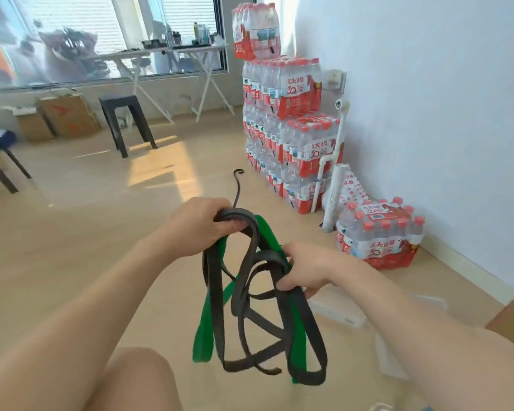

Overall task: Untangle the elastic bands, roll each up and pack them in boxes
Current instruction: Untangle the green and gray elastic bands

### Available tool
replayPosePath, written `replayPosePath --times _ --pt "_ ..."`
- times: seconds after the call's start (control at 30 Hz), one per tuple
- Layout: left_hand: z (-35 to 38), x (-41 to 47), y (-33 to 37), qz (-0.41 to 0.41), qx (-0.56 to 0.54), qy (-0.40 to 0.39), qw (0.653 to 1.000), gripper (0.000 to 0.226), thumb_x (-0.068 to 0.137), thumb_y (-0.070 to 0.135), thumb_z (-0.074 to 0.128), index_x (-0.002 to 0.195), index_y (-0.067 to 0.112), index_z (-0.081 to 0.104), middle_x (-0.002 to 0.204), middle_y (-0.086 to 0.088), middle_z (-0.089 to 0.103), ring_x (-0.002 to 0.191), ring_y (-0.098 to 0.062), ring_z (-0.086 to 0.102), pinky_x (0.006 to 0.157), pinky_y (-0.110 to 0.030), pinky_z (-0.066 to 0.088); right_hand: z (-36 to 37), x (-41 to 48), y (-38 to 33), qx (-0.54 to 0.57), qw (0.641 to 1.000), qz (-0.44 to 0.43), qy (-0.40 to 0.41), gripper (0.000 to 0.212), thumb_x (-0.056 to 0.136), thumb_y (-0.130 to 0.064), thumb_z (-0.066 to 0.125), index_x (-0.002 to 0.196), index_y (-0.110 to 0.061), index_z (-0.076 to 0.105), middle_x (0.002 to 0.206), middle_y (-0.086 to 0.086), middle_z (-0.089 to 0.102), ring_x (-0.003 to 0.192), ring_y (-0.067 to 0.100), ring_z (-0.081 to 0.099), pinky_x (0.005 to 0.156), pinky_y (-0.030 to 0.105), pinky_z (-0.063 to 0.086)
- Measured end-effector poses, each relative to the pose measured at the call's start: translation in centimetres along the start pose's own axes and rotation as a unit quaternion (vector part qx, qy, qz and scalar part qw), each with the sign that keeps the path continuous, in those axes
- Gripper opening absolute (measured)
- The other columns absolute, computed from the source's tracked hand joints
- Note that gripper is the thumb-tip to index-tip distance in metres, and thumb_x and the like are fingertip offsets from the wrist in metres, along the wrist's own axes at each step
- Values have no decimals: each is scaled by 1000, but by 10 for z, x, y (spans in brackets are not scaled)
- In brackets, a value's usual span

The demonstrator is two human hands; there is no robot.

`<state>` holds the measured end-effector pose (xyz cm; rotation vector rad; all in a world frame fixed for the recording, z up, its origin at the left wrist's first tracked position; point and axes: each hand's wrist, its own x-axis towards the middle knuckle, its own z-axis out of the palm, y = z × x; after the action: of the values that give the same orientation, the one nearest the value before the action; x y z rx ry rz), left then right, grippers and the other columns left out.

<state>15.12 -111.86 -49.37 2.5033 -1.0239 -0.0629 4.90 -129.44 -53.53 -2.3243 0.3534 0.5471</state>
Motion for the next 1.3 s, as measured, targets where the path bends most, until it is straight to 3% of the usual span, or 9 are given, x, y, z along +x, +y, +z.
replayPosePath --times 0.2,0.3,0.43,0.53,0.73,0.9,1.03,1.17,1.3 --pt "-15 -9 -50 26 58 108 992 20 82 41 64 88 25 55 86 6 51 77 -14 50 67 -33 45 -15 26 -6 194 978 -72 11 33 87 -10 69 118 -14 59 106 8 71 87 16 72 60 26 56" --pt "15 -17 -123 -76 75 50 993 23 84 25 65 101 27 50 104 4 48 92 -21 53 77 -36 44 26 70 13 247 964 -72 60 46 82 -8 73 123 -21 57 122 3 62 100 18 66 75 29 57" --pt "80 -42 -204 -192 127 -130 964 64 77 -4 52 134 25 42 139 -3 39 129 -27 36 104 -38 35 85 127 49 132 986 -50 87 56 83 -13 70 133 -30 49 131 1 53 122 18 50 102 36 44" --pt "131 -53 -221 -188 67 -149 969 55 77 -6 47 120 27 58 129 4 50 122 -19 47 96 -27 41 116 158 70 104 988 -3 118 43 88 -12 60 128 -25 54 125 3 59 111 19 56 96 35 47" --pt "234 -64 -220 -95 41 -272 957 38 90 11 40 117 28 61 119 6 62 111 -15 54 90 -29 45 201 188 110 -323 936 -139 23 59 87 -3 45 143 -22 34 142 4 38 133 24 32 94 36 39" --pt "280 -54 -231 -66 42 -241 967 37 91 11 41 121 26 58 119 5 58 113 -18 53 91 -32 45 241 211 163 -182 983 -17 26 72 93 -18 47 151 -31 8 158 5 16 141 26 25 109 37 35" --pt "304 -29 -237 -78 32 -160 984 32 94 15 44 120 23 60 120 3 56 112 -19 50 92 -31 43 243 225 181 86 989 92 79 73 92 -28 55 152 -32 12 155 0 29 139 22 33 113 40 31" --pt "326 -3 -233 -42 89 -148 984 49 94 21 46 142 22 38 148 3 36 134 -20 33 108 -37 35 228 245 185 -21 981 107 162 80 90 -23 56 152 -30 6 154 11 21 138 33 21 114 43 23" --pt "343 15 -221 -23 196 -240 951 70 93 33 50 151 23 12 153 2 27 142 -21 20 115 -50 15 219 264 181 146 973 149 96 85 89 -13 62 153 -29 9 135 10 49 114 28 55 91 30 41"
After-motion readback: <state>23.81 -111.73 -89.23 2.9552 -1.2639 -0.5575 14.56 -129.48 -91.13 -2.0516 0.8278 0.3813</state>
